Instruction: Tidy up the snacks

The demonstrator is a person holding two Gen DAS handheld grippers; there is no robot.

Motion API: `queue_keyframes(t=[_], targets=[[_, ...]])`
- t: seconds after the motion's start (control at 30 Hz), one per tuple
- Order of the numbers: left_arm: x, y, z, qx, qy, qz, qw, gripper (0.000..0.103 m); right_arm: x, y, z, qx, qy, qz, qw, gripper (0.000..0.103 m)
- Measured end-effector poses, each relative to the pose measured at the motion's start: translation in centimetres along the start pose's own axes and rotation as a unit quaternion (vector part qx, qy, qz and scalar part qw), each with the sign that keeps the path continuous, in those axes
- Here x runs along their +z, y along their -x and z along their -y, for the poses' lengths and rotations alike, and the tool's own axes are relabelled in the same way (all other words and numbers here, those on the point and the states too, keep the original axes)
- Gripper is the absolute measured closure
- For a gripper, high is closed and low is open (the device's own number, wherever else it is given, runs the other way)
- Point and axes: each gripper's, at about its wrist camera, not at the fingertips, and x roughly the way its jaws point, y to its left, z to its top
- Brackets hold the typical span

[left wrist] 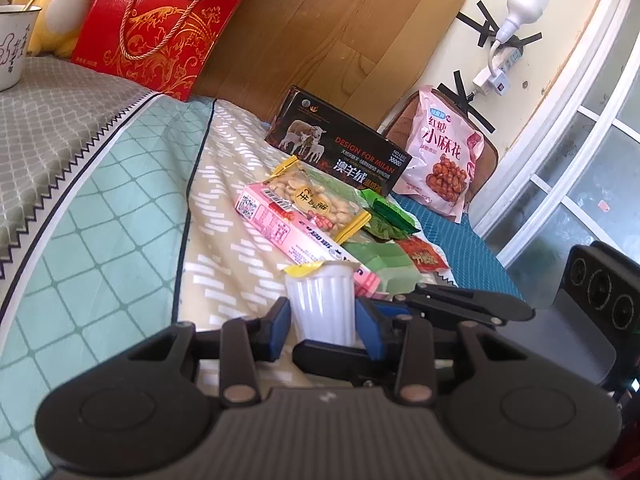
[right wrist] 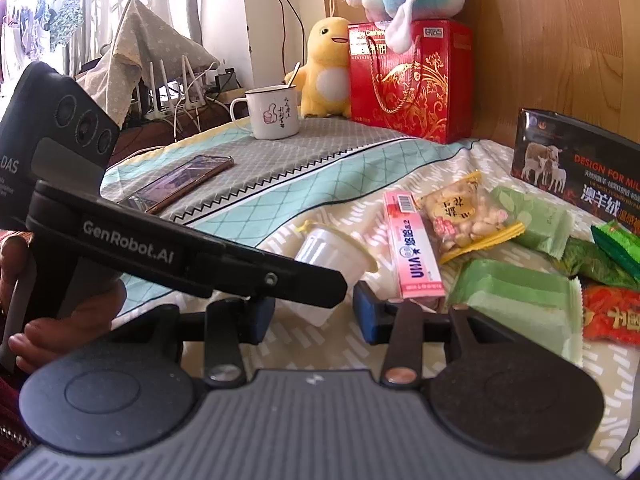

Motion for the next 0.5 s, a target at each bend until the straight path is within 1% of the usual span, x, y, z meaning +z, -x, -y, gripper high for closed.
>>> queue_keyframes(t=[0.23, 0.5], targets=[[0.04, 0.38, 0.49, 0.001, -0.004, 0.007, 1.0, 0.068, -0.02, 0.44, -0.17, 0.0, 0.003, 0.015, 1.0, 0.057], [0.0, 0.28, 0.46, 0.002, -0.003, 0.005, 1.0, 0.068, 0.0, 0.32, -0.07, 0.001, 0.001, 0.012, 1.0, 0.057]])
